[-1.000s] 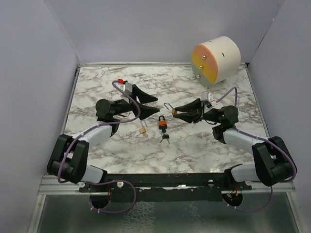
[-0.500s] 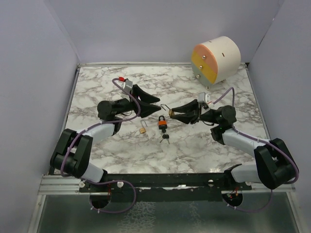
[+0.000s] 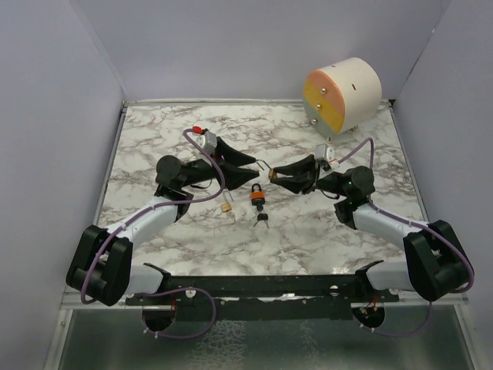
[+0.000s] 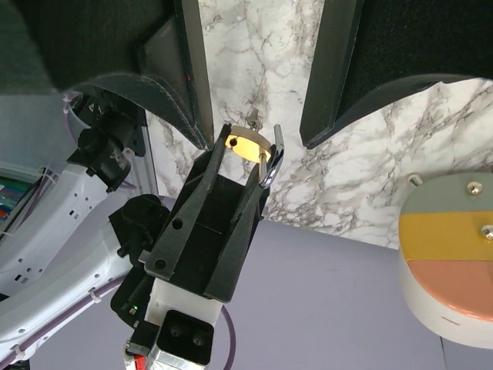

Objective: Lock with the key
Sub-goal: Lock the lock.

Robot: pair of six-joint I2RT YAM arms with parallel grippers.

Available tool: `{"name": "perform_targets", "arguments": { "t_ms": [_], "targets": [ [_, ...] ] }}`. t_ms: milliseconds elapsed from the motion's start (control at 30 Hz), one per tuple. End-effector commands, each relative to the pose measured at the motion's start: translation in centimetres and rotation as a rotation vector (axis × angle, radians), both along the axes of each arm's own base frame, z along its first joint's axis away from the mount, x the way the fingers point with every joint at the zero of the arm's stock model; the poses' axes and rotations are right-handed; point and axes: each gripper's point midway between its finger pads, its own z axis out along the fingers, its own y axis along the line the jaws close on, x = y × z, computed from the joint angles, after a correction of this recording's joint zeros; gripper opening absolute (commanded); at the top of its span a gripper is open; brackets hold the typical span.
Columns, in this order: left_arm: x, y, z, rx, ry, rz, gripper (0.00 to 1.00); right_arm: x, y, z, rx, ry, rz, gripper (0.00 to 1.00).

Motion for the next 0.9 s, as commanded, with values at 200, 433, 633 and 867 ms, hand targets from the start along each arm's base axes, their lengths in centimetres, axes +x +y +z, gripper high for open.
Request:
{"name": "perform_targets", "arguments": {
  "t_ms": [200, 433, 633, 867],
  "targets": [
    [1.1, 0.1, 0.6, -0.013, -0.038, 0.084, 0.52, -1.0, 0.1, 2.7, 0.039, -0.064, 0.031, 0.01],
    [1.4, 0.2, 0.5, -0.018, -0.033, 0.110, 0.54, -1.8, 0.5, 2.7, 0.029, -0.071, 0.077, 0.01],
    [0.9, -0.1, 0.7, -0.016, -0.044, 0.083, 0.54, -1.7, 0.6, 2.7, 0.035, -0.067, 0.069, 0.01],
    [0.6, -0.6, 0.1, -0.006, -0.034, 0.060, 0.50, -1.3, 0.9, 3.0, 0.043, -0.065, 0.061, 0.01]
  ]
}}
